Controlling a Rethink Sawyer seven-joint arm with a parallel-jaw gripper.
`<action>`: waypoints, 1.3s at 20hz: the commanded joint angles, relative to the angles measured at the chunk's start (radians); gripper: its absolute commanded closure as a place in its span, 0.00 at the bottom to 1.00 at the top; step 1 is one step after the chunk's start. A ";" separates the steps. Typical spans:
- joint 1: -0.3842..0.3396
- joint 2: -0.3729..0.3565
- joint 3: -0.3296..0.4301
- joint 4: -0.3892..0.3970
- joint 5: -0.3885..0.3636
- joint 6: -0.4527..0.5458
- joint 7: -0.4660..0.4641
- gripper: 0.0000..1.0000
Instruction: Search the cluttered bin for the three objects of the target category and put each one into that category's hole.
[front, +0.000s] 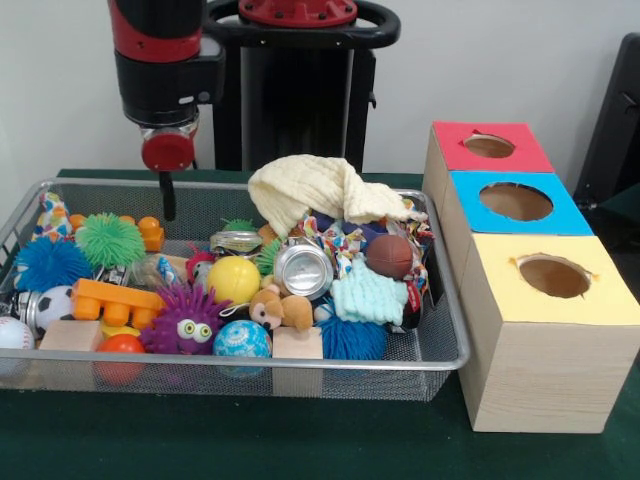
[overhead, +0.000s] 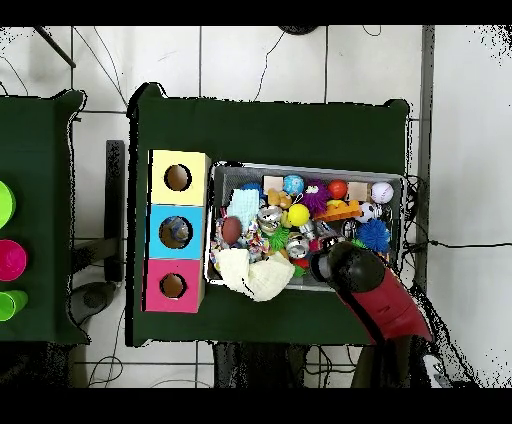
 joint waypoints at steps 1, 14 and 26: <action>-0.029 0.073 0.097 -0.077 0.058 -0.088 0.194 0.00; -0.071 0.124 0.135 -0.106 0.055 -0.127 0.177 0.00; -0.115 0.164 0.166 -0.131 0.043 -0.156 0.161 0.00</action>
